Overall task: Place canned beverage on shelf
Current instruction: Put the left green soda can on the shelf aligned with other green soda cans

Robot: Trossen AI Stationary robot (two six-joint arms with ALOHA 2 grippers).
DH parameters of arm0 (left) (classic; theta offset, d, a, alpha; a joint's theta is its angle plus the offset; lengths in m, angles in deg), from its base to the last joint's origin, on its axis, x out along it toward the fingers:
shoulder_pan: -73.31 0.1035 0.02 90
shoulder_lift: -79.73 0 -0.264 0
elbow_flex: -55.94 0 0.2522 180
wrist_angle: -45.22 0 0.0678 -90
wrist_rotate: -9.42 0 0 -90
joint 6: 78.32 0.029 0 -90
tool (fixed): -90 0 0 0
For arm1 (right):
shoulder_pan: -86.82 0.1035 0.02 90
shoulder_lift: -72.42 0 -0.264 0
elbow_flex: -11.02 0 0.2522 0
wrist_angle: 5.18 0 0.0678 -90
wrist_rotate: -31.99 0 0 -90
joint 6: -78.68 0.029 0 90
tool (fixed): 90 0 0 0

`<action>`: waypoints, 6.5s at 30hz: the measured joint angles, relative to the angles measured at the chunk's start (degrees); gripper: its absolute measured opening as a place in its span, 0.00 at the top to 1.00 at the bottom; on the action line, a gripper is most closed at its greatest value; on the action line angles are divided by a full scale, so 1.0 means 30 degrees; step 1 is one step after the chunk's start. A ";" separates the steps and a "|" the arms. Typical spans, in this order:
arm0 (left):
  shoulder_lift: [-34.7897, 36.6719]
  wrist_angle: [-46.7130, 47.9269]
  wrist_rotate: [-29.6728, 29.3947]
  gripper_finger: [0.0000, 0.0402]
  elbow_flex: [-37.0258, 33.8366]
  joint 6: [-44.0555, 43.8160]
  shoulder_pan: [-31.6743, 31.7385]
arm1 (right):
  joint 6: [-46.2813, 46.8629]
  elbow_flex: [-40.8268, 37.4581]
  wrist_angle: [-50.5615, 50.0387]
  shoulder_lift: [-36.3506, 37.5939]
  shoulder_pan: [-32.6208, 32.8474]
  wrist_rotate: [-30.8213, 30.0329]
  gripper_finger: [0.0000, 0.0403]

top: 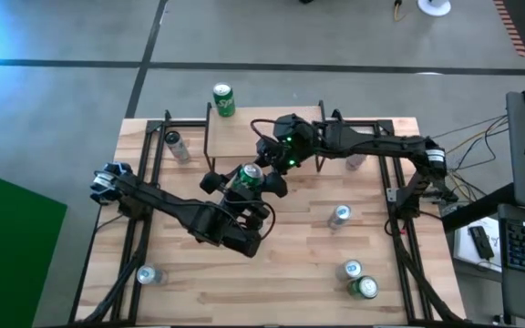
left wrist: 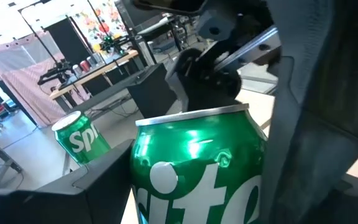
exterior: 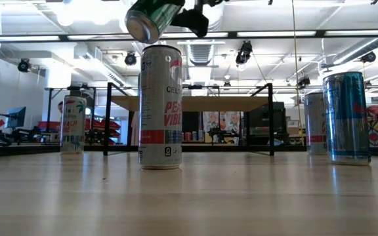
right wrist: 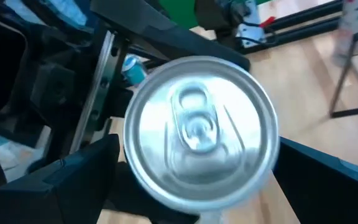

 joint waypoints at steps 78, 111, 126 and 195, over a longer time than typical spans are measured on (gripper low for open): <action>0.7038 -2.0827 1.5045 0.07 -1.2200 1.3377 -0.0376 | -1.4707 0.4540 -1.0572 -0.0386 0.2761 0.0900 0.29; 0.4221 -2.2383 2.1798 0.31 -0.9971 1.4347 0.2888 | -1.5020 0.4270 -0.9651 -0.0382 0.2761 0.0368 0.26; 0.4911 -2.2657 2.0795 0.19 -1.0699 1.5418 0.2786 | -1.4499 0.4132 -1.0114 -0.0277 0.2718 0.0026 0.26; 0.7993 -2.9429 2.1526 0.26 -1.9053 1.6599 1.6078 | -0.6584 -0.6303 -0.0380 0.8542 0.1397 -1.0705 0.18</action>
